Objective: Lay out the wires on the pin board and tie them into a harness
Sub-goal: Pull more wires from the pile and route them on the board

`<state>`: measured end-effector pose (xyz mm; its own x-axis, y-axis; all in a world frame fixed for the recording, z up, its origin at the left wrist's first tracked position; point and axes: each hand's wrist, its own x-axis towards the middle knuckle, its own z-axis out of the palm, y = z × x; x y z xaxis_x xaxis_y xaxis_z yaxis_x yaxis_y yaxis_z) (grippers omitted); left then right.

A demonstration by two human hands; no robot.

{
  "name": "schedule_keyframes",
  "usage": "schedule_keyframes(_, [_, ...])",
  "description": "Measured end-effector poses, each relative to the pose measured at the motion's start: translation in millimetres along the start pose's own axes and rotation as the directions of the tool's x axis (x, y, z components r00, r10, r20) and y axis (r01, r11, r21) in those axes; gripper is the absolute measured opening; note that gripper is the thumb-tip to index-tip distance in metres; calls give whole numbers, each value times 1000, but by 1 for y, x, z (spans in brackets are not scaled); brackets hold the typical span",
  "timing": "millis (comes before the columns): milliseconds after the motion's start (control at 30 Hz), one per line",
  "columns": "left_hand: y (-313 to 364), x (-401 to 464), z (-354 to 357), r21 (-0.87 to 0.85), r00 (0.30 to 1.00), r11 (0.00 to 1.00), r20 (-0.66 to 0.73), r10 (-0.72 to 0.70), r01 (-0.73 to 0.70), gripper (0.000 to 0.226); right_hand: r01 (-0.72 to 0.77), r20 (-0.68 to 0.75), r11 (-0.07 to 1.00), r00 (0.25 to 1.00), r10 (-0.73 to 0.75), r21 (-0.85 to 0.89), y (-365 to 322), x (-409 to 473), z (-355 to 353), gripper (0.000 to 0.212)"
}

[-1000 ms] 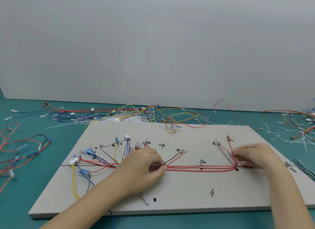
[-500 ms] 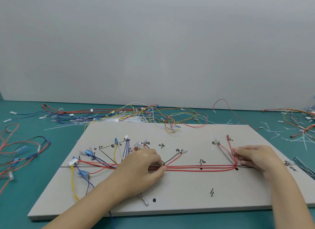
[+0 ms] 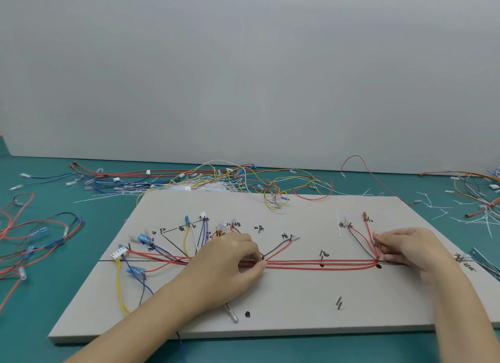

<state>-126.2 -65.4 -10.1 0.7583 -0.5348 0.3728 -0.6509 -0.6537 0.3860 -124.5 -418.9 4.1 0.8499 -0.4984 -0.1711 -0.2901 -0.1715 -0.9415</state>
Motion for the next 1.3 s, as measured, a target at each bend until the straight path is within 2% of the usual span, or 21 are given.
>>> schedule_keyframes(433, [1,1,0,-15,1000,1000,-5,11,-11,24,189,8,974,982,-189,-125,10,6,-4,17])
schedule_keyframes(633, [1,2,1,-25,1000,1000,-6,3,-3,29,226,33,962,974,-224,-153,11,9,-1,16])
schedule_keyframes(900, [0,2,2,-25,1000,999,-1,22,-22,24,219,21,962,976,-219,-165,13,8,0,17])
schedule_keyframes(1300, [1,0,1,-40,999,998,-4,53,-53,19,134,0,983,991,-135,-127,10,10,-2,19])
